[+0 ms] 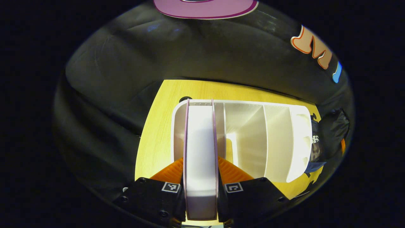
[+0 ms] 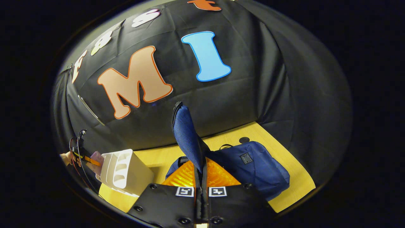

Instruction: Open the schoolbag, grab two books from the bookshelf and put them into the schoolbag.

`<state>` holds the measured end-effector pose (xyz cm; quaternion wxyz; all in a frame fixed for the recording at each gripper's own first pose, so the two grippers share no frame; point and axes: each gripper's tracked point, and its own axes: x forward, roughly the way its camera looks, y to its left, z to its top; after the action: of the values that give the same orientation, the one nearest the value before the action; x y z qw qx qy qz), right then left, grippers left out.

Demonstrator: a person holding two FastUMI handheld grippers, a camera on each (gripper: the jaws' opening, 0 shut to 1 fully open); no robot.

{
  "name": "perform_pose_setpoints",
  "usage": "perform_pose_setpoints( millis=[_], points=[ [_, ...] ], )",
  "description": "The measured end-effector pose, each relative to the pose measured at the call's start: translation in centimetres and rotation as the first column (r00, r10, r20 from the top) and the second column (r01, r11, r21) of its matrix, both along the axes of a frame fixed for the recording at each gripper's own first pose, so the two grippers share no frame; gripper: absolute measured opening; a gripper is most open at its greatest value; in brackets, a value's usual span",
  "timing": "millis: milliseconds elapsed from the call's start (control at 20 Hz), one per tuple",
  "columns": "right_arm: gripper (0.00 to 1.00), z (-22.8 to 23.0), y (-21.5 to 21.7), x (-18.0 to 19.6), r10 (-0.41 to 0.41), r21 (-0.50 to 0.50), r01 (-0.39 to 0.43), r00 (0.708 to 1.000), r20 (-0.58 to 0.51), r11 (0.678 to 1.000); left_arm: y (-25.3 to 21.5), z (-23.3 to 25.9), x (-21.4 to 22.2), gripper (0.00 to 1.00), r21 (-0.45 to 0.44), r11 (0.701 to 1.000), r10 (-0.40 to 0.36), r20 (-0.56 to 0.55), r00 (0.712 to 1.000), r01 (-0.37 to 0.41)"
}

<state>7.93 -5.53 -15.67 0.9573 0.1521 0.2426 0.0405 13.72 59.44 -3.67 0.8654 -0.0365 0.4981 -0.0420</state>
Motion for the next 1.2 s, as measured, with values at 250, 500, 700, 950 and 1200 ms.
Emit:
perform_pose_setpoints(
  millis=[250,500,700,950,1200],
  points=[
    [0.04,0.0,0.1,0.1,0.002,-0.007,-0.002,1.0,-0.005,1.0,0.2,1.3,-0.2,0.36,0.012,1.0,-0.022,0.021,1.0,0.022],
    [0.03,-0.1,0.3,0.0,0.002,-0.011,-0.002,1.0,-0.009,1.0,0.5,3.9,-0.8,0.35,0.005,0.999,-0.041,0.035,0.999,0.041],
    [0.04,-0.1,0.4,0.0,0.004,-0.021,-0.004,1.0,-0.013,1.0,1.2,8.0,-0.5,0.35,-0.025,0.999,-0.032,0.075,0.997,0.034],
    [0.05,0.0,0.5,-0.2,0.002,-0.026,-0.002,1.0,-0.016,1.0,2.8,15.1,0.2,0.35,-0.07,0.997,0.001,0.178,0.984,0.012],
    [0.05,0.0,0.6,-0.4,0.0,-0.024,-0.001,1.0,-0.016,1.0,2.7,19.9,0.4,0.34,-0.267,0.964,0.084,0.25,0.965,-0.015]
  ],
)
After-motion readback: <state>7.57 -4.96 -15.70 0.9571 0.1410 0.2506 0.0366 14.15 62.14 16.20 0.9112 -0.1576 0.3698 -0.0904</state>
